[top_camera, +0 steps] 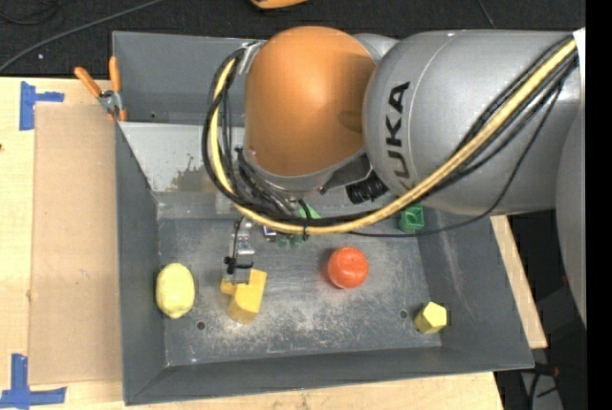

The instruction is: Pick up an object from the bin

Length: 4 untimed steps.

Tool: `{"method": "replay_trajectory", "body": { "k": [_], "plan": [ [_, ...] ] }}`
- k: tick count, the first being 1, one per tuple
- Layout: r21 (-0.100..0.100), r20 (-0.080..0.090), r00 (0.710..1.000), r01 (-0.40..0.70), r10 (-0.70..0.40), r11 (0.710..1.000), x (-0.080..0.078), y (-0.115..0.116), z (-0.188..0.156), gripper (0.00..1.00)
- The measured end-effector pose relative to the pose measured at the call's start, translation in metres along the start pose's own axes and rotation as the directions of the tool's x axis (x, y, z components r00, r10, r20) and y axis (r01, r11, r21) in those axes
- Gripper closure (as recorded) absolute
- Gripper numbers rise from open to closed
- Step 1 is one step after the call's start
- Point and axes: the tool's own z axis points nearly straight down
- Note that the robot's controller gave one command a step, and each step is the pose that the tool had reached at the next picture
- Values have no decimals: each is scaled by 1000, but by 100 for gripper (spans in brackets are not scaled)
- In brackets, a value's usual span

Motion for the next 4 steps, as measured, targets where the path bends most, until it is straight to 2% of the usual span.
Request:
{"method": "replay_trajectory", "body": {
  "k": [1, 2, 3, 4],
  "plan": [
    [-1, 7, 1000, -3, 3, 1000, -2, -1, -3, 0],
    [0, 10, 976, 218, -218, 976, 18, 12, 48, 0],
    [0, 7, 997, 82, -82, 997, 7, 18, 85, 0],
    [2, -1, 995, 100, -100, 995, 14, 29, 140, 0]
  ]
}}
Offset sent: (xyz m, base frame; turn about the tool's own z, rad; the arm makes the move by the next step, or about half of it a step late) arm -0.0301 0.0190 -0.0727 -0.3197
